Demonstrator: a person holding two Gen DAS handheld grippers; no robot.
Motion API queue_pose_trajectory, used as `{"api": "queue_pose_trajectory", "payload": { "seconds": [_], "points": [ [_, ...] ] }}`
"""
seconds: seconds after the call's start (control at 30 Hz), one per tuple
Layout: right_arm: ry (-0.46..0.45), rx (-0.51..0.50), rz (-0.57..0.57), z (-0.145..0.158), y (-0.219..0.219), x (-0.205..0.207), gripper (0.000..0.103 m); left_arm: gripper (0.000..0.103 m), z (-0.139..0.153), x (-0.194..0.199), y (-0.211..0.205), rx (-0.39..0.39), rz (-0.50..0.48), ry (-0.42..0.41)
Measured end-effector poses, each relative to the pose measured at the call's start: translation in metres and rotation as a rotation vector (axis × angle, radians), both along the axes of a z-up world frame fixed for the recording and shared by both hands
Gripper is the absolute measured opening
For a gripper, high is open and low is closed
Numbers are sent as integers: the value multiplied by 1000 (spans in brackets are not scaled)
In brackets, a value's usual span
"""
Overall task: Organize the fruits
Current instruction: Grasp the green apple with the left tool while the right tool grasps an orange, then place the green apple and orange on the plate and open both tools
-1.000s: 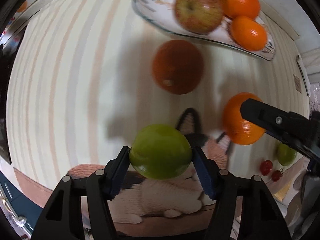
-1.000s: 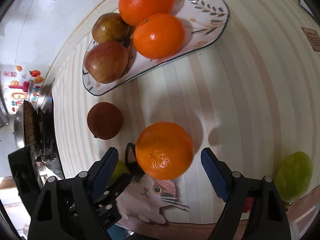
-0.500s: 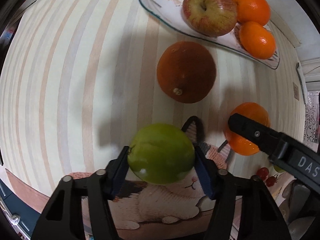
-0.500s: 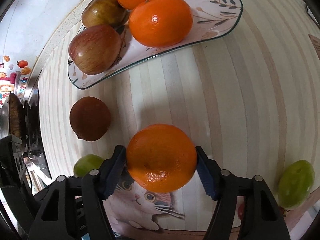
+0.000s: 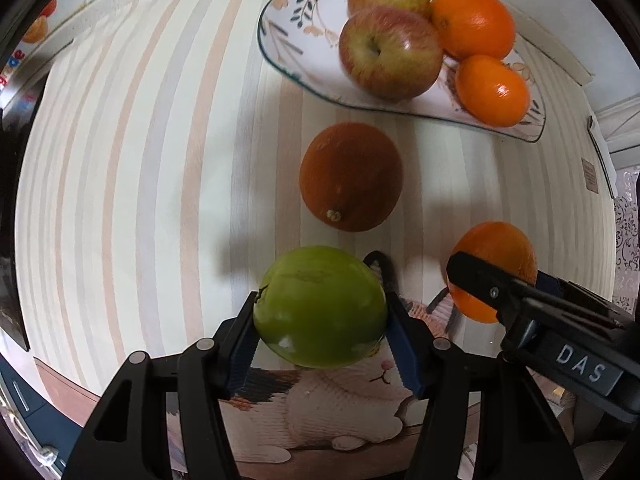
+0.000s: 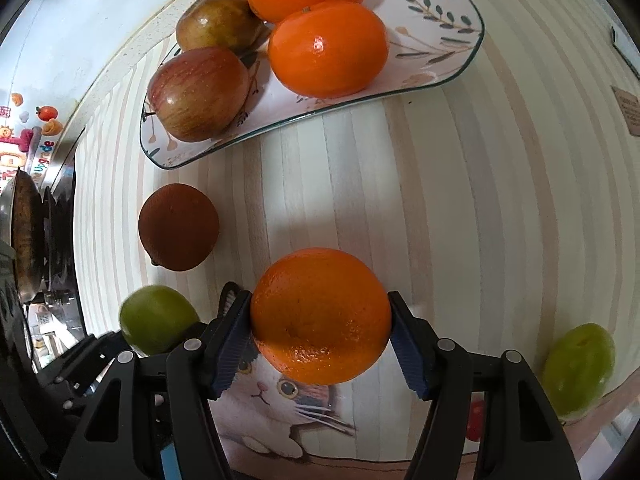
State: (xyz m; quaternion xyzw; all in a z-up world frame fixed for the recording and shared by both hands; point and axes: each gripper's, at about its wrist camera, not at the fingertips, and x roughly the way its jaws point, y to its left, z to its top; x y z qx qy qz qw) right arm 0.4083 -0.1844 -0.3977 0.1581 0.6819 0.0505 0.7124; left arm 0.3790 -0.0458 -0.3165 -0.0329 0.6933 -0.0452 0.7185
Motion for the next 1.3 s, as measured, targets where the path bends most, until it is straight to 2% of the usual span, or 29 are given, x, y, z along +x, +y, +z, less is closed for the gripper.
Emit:
{"api": "queue_pose_trajectory", "payload": {
  "seconds": [0.23, 0.43, 0.53, 0.6, 0.77, 0.9, 1.03, 1.13, 1.3],
  "points": [
    [-28, 4, -1, 18, -14, -4, 68, 57, 24, 1, -9, -3, -19, -38],
    [-70, 45, -27, 47, -32, -2, 68, 57, 64, 5, -11, -57, -18, -82],
    [-109, 61, -46, 68, -44, 7, 68, 57, 87, 19, -9, -95, -16, -109],
    [-138, 76, -68, 84, -54, 19, 68, 57, 90, 25, -5, -117, -15, -123],
    [-192, 54, -104, 106, -75, 60, 68, 57, 102, 76, 8, -110, -12, -142],
    [-201, 4, -109, 106, -89, 102, 68, 57, 91, 117, 24, -89, 4, -110],
    [-163, -52, -83, 85, -94, 140, 68, 57, 64, 149, 31, -57, 15, -43],
    [-128, -88, -57, 68, -95, 154, 68, 57, 42, 170, 32, -44, 18, 19],
    [-87, -113, -27, 46, -90, 162, 68, 57, 24, 182, 30, -53, 13, 77]
  ]
}}
